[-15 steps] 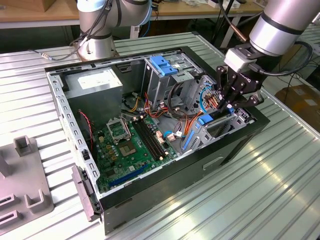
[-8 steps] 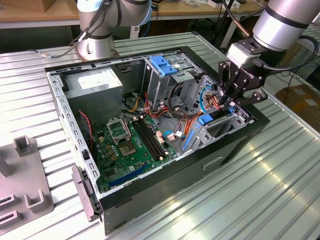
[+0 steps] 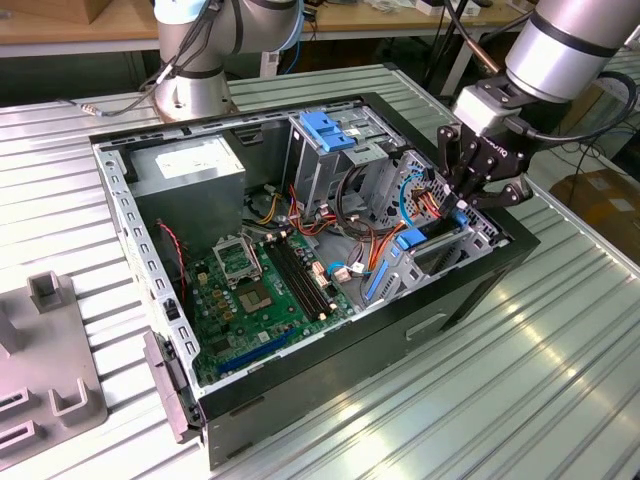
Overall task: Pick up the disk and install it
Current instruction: 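Insert the first disk wire, then insert the second disk wire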
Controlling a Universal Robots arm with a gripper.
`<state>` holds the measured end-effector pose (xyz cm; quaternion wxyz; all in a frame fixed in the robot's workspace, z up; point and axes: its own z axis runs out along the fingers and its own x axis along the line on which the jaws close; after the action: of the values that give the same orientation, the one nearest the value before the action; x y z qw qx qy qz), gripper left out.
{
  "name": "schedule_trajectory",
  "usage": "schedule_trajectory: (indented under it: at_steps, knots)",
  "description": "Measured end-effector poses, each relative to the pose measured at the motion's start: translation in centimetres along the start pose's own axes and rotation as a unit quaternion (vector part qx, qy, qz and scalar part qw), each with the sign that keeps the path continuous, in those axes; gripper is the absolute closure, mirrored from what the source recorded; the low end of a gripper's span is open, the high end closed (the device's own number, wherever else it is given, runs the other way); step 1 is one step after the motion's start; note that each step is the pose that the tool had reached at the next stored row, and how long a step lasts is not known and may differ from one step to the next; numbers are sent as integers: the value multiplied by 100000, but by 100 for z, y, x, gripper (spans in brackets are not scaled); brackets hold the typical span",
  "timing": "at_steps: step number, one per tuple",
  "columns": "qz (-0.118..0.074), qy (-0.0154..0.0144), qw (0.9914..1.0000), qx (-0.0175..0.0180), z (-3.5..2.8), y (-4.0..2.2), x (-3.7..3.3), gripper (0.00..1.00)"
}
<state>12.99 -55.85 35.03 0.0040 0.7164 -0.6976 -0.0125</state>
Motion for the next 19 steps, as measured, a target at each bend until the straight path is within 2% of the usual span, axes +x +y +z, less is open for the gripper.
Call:
schedule_trajectory:
  at_steps: [14,19]
  knots:
    - [-2,28,100000,5,-8,0,0,90]
    - [4,7,100000,-127,-133,3,-8,90]
